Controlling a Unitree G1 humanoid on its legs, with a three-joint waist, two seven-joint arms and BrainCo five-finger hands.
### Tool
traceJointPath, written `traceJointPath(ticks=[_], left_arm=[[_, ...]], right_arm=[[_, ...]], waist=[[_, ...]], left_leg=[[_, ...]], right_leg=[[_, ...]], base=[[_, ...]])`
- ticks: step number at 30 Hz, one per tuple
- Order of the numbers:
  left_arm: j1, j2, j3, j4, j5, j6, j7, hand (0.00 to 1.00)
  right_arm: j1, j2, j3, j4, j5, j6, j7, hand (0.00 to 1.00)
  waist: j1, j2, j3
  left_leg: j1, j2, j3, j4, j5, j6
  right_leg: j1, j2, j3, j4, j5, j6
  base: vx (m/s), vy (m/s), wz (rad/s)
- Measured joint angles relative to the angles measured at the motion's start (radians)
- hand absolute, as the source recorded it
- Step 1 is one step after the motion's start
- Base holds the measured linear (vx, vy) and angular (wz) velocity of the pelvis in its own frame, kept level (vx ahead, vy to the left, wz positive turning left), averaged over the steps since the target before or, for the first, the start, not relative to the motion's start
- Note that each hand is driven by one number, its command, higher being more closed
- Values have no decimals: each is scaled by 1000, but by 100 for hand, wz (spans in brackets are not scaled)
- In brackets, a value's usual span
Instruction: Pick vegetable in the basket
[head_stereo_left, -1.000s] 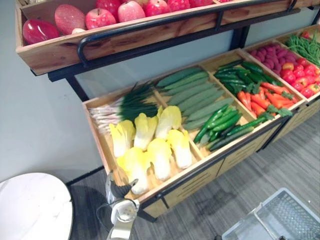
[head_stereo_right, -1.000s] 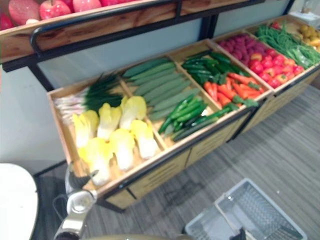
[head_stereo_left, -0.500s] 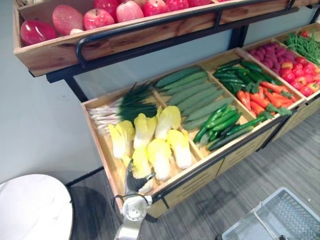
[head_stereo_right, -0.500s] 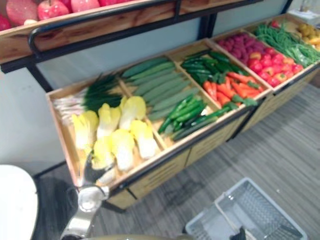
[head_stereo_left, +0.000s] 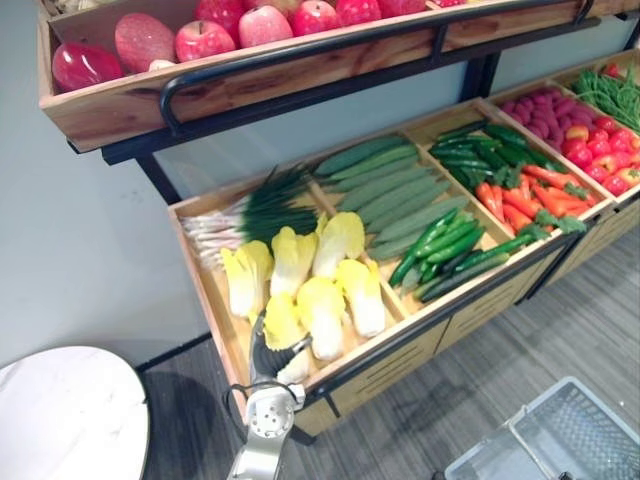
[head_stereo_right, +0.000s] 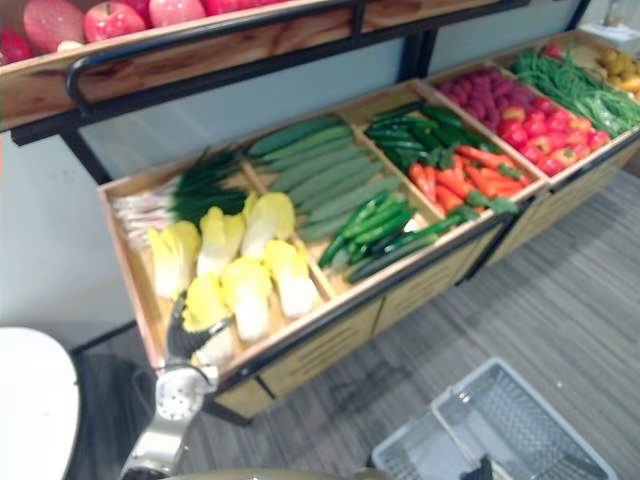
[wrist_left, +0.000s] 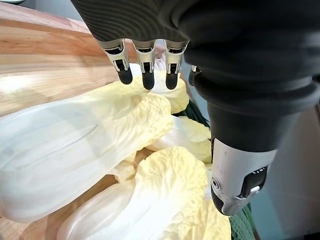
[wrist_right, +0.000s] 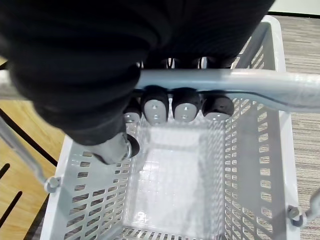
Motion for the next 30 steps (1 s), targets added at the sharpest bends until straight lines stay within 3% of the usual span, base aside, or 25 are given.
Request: traceJointPath(ticks=[12,19,30], left_arm=[[0,-1,24,-4,0,0,13,0],[0,-1,60,-107,7,0,49,0],[21,-1,65,-137,32,-1,46,0]], right_arm=[[0,1,0,0,0,1,0,100],[0,1,0,0,-2,-1,-1,100],[0,1,0,0,-1,-3,0,100]], waist=[[-3,-1,0],[-2,-2,0],[-2,-9,-1]], left_leg=[[1,0,1,0,0,0],[3,0,1,0,0,0],[3,0,-6,0,0,0]], right_leg=[[0,0,0,0,0,0],[2,0,0,0,0,0],[6,0,-5,0,0,0]], base=[[0,0,0],[0,0,0],[0,0,0]])
